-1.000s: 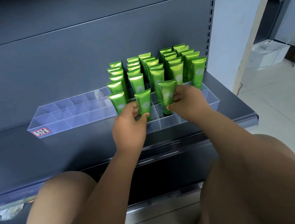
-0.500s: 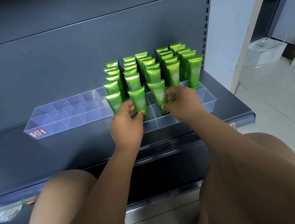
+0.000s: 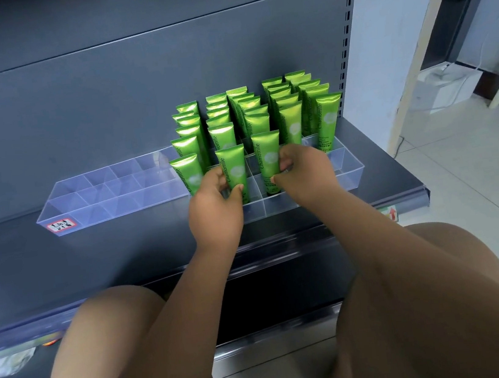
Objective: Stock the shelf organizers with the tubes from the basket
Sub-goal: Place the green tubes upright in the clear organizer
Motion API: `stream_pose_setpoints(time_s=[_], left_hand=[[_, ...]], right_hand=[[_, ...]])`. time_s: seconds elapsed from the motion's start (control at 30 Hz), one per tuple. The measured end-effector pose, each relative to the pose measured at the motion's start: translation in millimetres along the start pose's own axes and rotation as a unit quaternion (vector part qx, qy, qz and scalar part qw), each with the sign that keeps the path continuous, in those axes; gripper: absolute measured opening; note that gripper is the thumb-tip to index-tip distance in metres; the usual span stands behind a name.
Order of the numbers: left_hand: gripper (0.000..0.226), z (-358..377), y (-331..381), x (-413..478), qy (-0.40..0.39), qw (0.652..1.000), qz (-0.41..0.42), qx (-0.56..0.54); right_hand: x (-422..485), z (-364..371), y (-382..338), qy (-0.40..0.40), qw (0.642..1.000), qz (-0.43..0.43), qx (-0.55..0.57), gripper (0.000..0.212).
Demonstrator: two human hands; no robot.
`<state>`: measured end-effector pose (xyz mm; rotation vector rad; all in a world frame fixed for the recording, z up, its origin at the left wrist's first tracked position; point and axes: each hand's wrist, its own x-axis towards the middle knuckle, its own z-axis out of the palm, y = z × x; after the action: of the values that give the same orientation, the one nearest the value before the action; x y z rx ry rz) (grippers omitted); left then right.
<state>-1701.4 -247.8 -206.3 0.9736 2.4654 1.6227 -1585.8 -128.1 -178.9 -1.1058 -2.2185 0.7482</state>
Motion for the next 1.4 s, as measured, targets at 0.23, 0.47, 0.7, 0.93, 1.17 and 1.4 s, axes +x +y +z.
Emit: stream_pose_setpoints(time_s=[0.23,0.47,0.7,0.93,1.17,1.4], left_hand=[[0.052,-1,2,-4,0.011,0.999,0.021,0.021],[0.046,3,5,-10,0.039,0.999,0.023,0.014],[0.048,5,2,-8,0.031,0.999,0.018,0.018],[0.049,7,-3,-4,0.018,0.999,0.016,0.040],[0.057,7,-4,-5,0.028,0.999,0.013,-0.024],[0.050,3,-1,-10,0.044,0.997,0.036,-0.044]], right_hand=[[0,2,-1,0.008,1.000,-0.003,-0.006,0.020],[0,5,0,0.013,1.000,-0.002,0.006,0.017],[1,9,0,0.023,1.000,-0.001,0.000,0.015],[-1,11,-2,0.029,1.000,0.006,-0.002,0.022],[-4,9,-5,0.031,0.999,0.002,-0.008,0.024],[-9,6,-8,0.034,0.999,-0.016,-0.014,0.009]])
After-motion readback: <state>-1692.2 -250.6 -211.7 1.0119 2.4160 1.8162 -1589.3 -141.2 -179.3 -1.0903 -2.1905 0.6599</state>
